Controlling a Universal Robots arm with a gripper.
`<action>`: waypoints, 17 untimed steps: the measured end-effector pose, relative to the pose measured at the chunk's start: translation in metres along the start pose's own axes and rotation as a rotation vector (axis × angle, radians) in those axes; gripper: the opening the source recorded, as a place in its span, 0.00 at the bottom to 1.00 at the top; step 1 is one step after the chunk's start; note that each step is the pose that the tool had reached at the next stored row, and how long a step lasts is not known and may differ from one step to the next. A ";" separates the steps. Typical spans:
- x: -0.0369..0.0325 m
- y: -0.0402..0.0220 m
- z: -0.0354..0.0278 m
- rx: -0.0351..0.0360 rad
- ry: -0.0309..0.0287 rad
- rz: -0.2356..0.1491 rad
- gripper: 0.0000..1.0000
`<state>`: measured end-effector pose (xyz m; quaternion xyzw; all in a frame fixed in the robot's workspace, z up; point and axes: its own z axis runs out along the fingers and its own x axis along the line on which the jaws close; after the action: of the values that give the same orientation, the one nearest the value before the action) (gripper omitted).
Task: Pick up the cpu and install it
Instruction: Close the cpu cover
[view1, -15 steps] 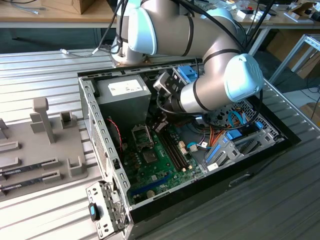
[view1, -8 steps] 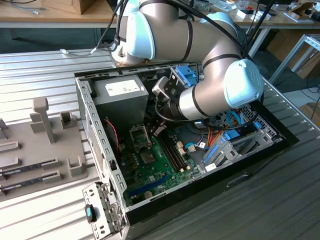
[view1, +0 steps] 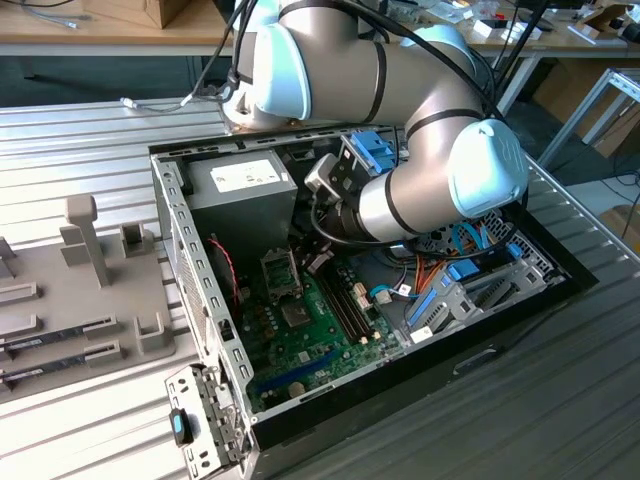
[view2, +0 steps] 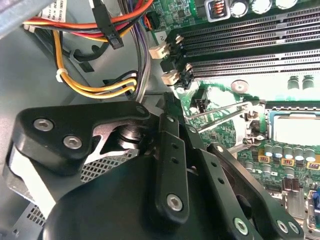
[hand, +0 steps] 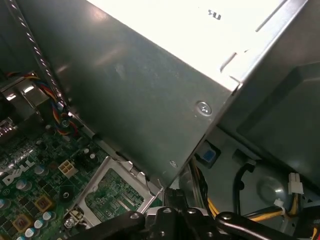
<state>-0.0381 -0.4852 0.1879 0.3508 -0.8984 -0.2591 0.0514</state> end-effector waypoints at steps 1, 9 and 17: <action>-0.0002 0.0007 -0.0011 -0.0004 -0.0003 0.000 0.11; -0.0007 0.0032 -0.0053 -0.0010 -0.0004 -0.001 0.11; -0.0010 0.0061 -0.0106 -0.0012 0.0002 -0.002 0.11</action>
<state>-0.0381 -0.4853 0.2001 0.3518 -0.8979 -0.2596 0.0514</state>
